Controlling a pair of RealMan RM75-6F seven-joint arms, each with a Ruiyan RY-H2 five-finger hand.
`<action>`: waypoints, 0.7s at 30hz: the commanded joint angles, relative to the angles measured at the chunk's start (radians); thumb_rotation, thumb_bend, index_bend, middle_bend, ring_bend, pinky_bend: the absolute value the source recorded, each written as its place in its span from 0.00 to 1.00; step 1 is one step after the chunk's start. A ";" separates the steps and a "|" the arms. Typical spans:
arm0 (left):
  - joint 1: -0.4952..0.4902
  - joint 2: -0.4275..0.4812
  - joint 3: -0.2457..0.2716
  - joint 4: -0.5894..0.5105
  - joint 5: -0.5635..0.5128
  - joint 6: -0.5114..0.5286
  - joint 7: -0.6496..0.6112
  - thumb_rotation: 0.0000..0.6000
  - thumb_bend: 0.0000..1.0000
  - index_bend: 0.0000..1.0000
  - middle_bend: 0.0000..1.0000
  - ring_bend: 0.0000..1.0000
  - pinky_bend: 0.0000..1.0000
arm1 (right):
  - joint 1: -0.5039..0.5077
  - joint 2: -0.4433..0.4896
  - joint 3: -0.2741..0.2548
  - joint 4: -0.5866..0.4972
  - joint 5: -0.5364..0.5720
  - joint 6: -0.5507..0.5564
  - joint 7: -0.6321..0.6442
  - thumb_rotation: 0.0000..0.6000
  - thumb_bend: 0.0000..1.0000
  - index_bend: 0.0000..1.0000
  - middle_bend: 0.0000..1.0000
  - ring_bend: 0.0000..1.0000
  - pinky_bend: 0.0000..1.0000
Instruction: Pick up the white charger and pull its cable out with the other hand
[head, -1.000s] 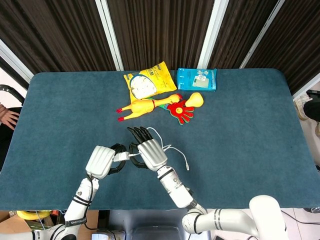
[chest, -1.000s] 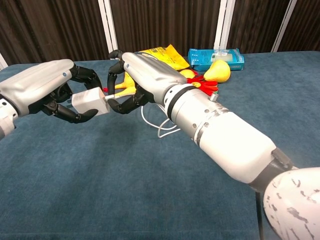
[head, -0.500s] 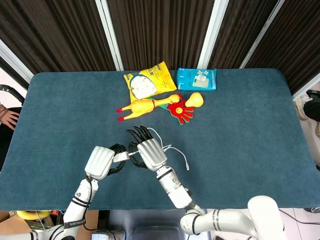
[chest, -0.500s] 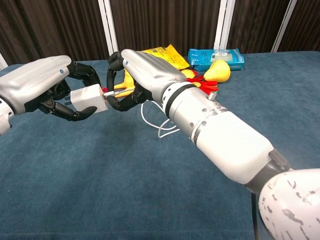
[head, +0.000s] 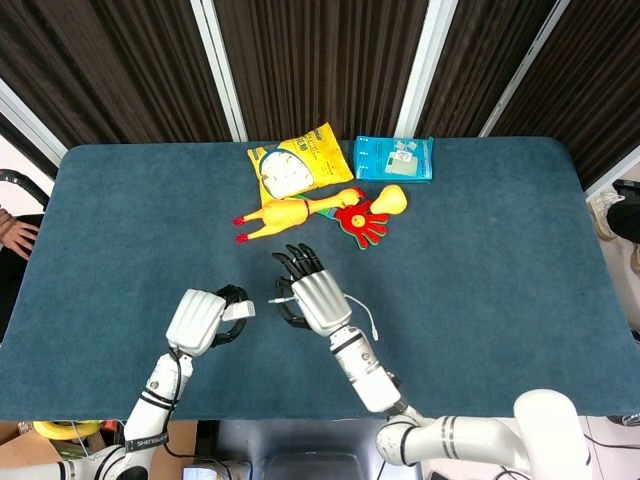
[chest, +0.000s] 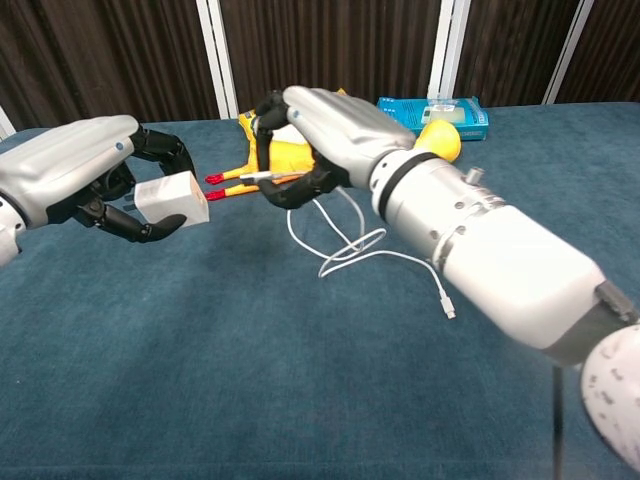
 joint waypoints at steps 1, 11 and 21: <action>-0.003 -0.007 0.007 0.040 -0.003 -0.016 -0.007 1.00 0.62 0.72 0.79 1.00 1.00 | -0.030 0.044 -0.023 0.007 0.010 0.000 -0.007 1.00 0.61 0.82 0.23 0.02 0.00; -0.016 -0.106 0.030 0.336 -0.048 -0.104 -0.082 1.00 0.56 0.71 0.78 0.93 1.00 | -0.076 0.038 -0.083 0.283 0.065 -0.089 0.091 1.00 0.61 0.82 0.24 0.02 0.00; -0.025 -0.128 0.050 0.421 -0.027 -0.153 -0.155 1.00 0.47 0.50 0.52 0.49 0.66 | -0.084 0.020 -0.112 0.406 0.035 -0.150 0.195 1.00 0.61 0.51 0.21 0.01 0.00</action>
